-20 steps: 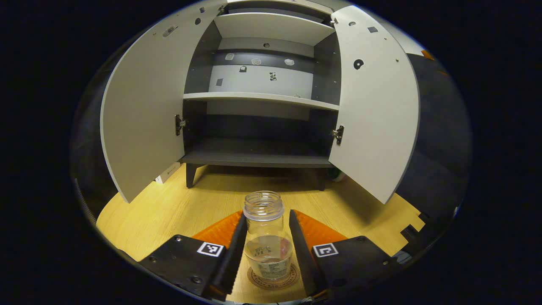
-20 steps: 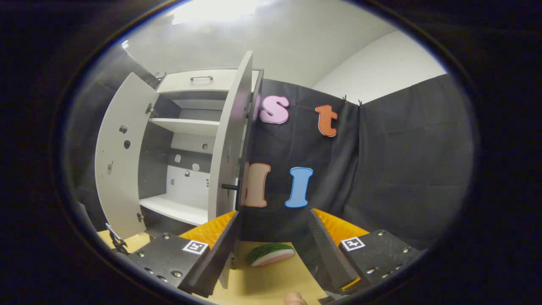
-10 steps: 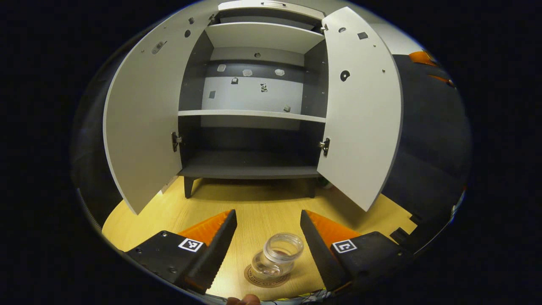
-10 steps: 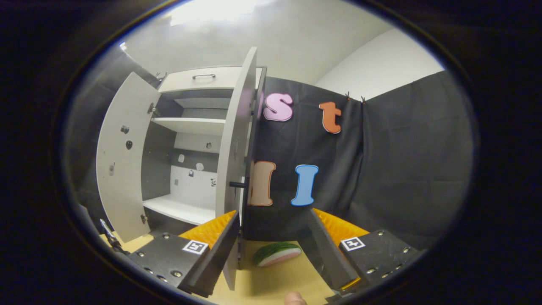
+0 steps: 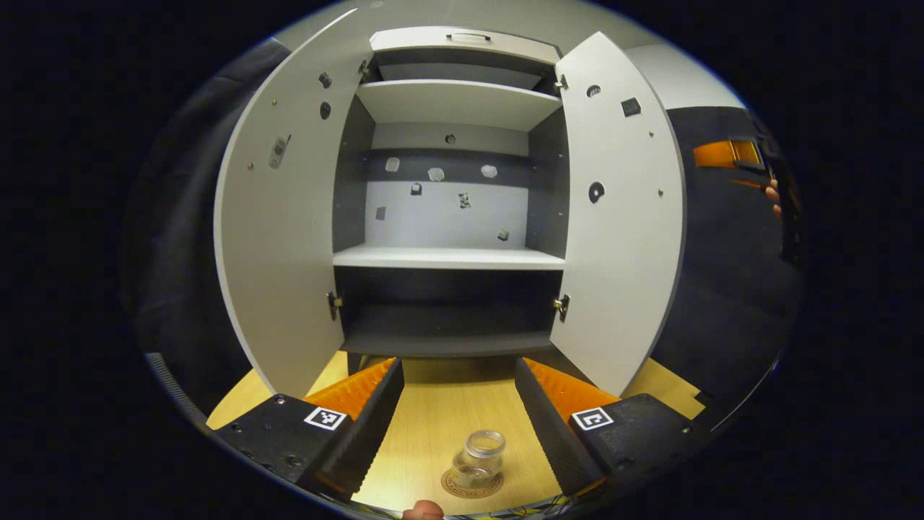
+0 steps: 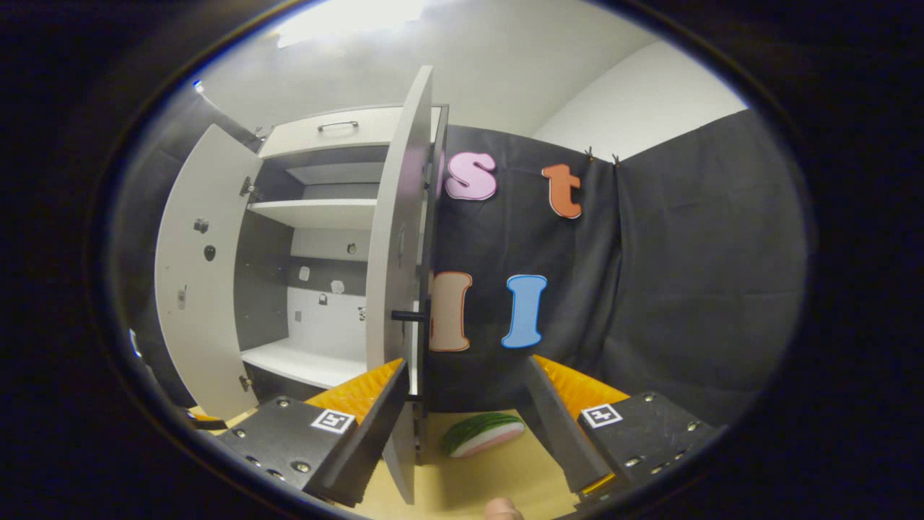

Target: Grasp the bottle in the cabinet with the left hand and place it on the coaster, then close the right door with the right hand and the left door with the left hand.

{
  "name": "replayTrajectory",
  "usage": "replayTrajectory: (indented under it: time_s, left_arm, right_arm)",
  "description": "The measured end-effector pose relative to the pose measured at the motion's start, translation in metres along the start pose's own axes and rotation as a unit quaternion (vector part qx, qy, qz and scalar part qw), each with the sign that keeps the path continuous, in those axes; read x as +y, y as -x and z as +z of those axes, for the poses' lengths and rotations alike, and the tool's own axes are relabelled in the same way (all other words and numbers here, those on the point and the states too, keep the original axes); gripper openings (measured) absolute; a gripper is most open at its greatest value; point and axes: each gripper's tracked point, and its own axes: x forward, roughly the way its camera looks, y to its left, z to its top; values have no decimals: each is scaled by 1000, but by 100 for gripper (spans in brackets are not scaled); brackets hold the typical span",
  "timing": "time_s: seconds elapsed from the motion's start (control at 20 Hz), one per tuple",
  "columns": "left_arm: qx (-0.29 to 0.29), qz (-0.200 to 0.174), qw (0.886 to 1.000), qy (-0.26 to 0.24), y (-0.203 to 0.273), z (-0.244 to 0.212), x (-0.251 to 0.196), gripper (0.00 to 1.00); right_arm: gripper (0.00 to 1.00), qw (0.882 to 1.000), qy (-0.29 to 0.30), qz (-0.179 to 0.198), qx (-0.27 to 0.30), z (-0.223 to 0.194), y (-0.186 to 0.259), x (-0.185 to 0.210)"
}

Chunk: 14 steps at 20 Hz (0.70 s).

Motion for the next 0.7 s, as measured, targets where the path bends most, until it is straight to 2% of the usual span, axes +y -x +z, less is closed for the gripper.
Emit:
replayTrajectory:
  time_s: [0.2, 0.4, 0.5, 0.7]
  left_arm:
    - [-33, 36, 999, 13, 10, 47, 32, 97]
    - [-47, 79, 995, 25, 25, 74, 71, 97]
    - [-47, 98, 994, 27, 34, 81, 90, 97]
    - [-54, 126, 990, 26, 48, 99, 117, 97]
  right_arm:
    - [98, 1000, -7, -5, 6, -4, -15, 7]
    - [97, 1000, -12, -9, 4, -3, -20, 13]
    - [93, 1000, -11, 1, 5, -2, -20, 20]
    - [92, 999, -18, 27, 3, -3, -21, 42]
